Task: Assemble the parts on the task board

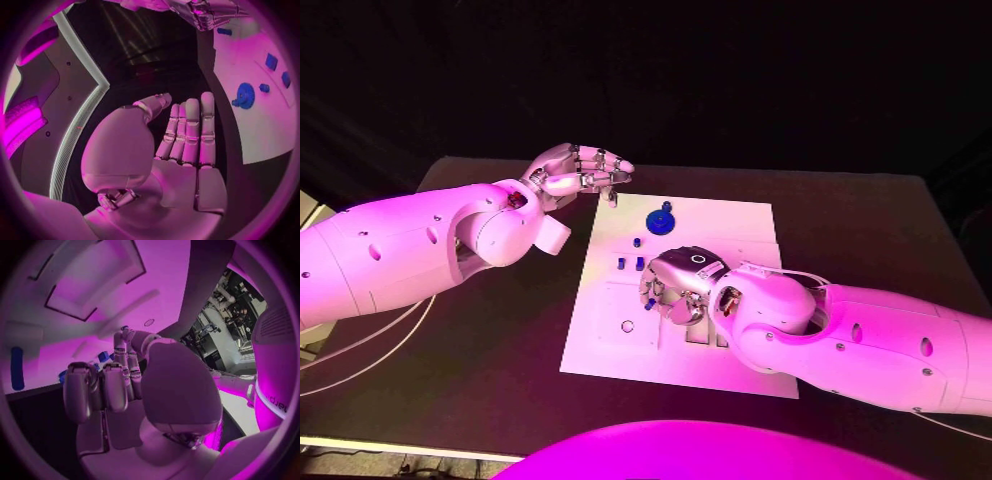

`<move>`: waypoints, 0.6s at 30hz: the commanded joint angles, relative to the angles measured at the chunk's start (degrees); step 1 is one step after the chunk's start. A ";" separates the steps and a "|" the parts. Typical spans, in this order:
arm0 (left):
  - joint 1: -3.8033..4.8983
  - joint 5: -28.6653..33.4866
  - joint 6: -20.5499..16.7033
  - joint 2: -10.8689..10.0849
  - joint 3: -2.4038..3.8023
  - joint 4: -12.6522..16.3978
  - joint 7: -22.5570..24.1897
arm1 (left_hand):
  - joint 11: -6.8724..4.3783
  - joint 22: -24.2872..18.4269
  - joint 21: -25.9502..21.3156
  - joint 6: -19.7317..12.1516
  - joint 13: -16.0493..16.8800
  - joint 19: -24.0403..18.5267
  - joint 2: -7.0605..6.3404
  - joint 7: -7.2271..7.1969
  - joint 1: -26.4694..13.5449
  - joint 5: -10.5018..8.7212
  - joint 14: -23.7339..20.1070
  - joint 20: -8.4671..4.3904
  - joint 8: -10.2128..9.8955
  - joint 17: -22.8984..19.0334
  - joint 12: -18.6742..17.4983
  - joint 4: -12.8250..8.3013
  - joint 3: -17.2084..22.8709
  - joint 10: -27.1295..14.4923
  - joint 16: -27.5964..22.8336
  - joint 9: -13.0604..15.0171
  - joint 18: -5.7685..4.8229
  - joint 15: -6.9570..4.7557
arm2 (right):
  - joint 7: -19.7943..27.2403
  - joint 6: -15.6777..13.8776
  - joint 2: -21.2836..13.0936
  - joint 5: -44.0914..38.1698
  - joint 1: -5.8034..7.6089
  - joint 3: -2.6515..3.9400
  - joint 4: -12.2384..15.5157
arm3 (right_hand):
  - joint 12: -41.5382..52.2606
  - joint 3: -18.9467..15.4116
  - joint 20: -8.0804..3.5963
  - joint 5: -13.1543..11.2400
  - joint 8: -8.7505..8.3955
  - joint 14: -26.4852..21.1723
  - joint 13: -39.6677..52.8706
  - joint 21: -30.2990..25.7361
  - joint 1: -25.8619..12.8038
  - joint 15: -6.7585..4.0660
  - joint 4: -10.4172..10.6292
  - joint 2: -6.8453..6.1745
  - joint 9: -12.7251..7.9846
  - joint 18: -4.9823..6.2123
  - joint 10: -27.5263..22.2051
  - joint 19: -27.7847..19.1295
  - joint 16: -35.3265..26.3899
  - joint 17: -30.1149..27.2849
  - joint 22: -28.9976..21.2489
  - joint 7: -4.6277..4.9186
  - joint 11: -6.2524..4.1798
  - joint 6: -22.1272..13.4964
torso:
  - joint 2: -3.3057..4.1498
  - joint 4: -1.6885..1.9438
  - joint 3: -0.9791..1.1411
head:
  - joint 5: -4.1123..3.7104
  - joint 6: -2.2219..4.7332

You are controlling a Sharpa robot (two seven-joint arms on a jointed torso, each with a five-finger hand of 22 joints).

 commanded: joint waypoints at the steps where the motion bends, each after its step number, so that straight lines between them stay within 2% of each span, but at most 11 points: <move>1: 0.03 -0.07 0.87 0.08 0.05 0.11 0.11 | -0.03 0.07 -0.20 -0.40 -0.05 -0.04 0.07 0.04 0.40 0.24 -0.48 0.26 0.30 -0.07 -0.26 -0.36 -0.03 -0.28 0.21 0.05 0.77 -0.10 | -0.21 0.34 0.10 -1.16 -0.25 -0.05 -0.02 | -0.24 -0.05 -0.34 0.33 0.33 2.85 0.10 0.05 -0.13 -0.38 -0.32 0.52 0.06 -1.08 0.95 3.32 -0.30 -0.04 13.03 0.37 -1.27 -0.02 | 0.00 0.00 -0.04 | 0.03 -0.04; 9: 0.03 -0.07 0.98 0.05 0.05 0.11 0.00 | -0.02 0.09 -0.19 -0.41 -0.08 -0.05 0.08 0.05 0.38 0.24 -0.50 0.28 0.32 -0.08 -0.28 -0.35 -0.04 -0.32 0.22 0.07 0.76 -0.08 | -0.32 0.46 0.29 -1.29 -0.46 -0.06 -0.13 | -0.25 -0.04 -0.33 0.36 0.33 2.84 0.10 0.13 -0.14 -0.38 -0.35 0.53 0.06 -1.10 0.95 3.34 -0.32 -0.07 13.05 0.38 -1.27 -0.03 | 0.04 0.01 -0.01 | 0.12 -0.11; 18: 0.03 -0.07 1.12 0.00 0.05 0.17 -0.11 | -0.02 0.09 -0.19 -0.41 -0.08 -0.05 0.08 0.05 0.38 0.24 -0.50 0.28 0.32 -0.08 -0.28 -0.35 -0.04 -0.32 0.22 0.07 0.76 -0.08 | -1.13 2.08 0.87 -3.00 -0.60 -0.13 -0.89 | -0.33 -0.03 -0.32 0.52 0.31 2.83 0.11 -0.11 -0.23 -0.36 -0.50 0.46 0.10 -1.05 0.92 3.27 -0.35 -0.13 12.99 0.42 -1.22 -0.09 | 0.01 -0.01 -0.02 | 0.05 -0.15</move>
